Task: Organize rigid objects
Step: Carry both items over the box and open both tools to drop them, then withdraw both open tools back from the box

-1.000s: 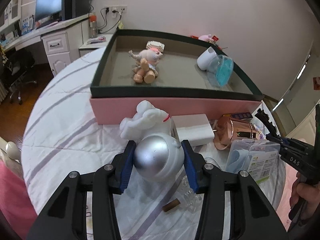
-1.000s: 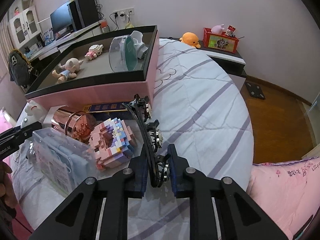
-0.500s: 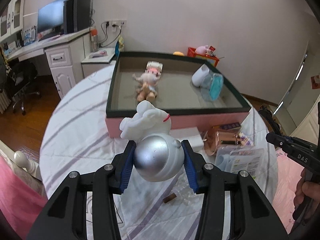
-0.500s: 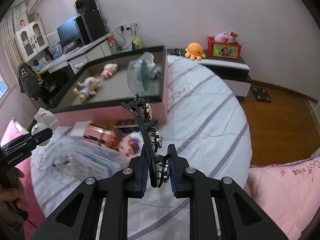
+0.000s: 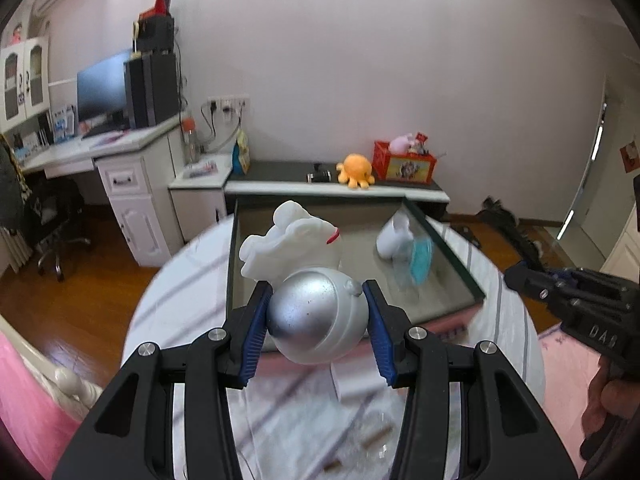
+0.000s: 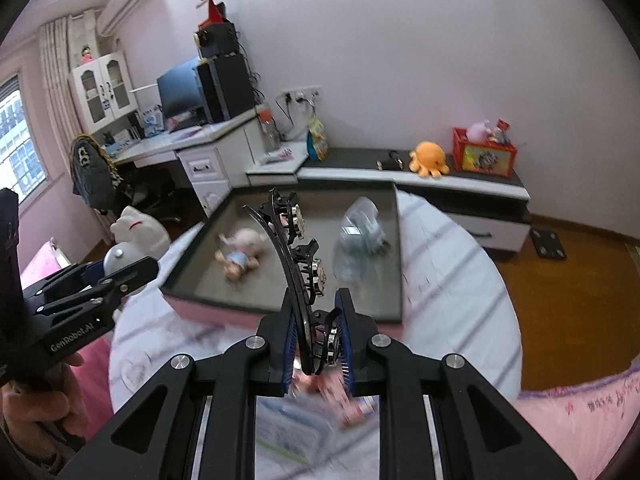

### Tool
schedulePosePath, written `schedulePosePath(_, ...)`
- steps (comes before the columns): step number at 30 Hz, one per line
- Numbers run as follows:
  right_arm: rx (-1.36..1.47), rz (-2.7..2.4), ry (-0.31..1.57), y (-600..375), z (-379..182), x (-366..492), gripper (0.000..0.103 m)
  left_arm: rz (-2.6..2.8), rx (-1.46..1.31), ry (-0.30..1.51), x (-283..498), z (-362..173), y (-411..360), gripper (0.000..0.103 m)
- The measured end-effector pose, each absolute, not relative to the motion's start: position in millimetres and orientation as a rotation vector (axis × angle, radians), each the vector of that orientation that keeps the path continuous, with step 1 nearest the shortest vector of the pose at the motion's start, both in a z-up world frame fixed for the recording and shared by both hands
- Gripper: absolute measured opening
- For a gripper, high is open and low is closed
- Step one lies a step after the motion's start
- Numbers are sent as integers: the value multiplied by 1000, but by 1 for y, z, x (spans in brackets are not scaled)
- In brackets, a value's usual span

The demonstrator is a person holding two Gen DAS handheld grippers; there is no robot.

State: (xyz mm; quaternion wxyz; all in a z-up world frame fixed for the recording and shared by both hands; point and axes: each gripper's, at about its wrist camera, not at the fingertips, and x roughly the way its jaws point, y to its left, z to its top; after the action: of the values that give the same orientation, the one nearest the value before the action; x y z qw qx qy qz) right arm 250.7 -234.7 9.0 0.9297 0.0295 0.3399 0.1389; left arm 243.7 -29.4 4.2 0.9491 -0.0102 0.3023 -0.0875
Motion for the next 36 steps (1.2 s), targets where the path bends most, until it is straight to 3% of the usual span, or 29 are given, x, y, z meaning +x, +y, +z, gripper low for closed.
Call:
schedulePosePath(11,77,316,720,-205,5,322,18,-153,-26,553,305,30,-35,47)
schedulePosePath(30,42,275,893,-192,-60,374,19,-166,-41,755,383,-55,-50,47)
schedulePosePath(32,39,266,894,-192,-61,374,19,-159,-40,760,385,-58,-49,53)
schedulePosePath(34,39,260,896,-192,-61,372,20,-150,-39,752,382,-58,-49,72)
schedulePosePath(35,37,261,897,-192,-61,371,25,-145,-38,743,379,-56,-48,77)
schedulePosePath(36,34,260,896,-192,-61,370,38,-140,-38,729,376,-54,-46,85)
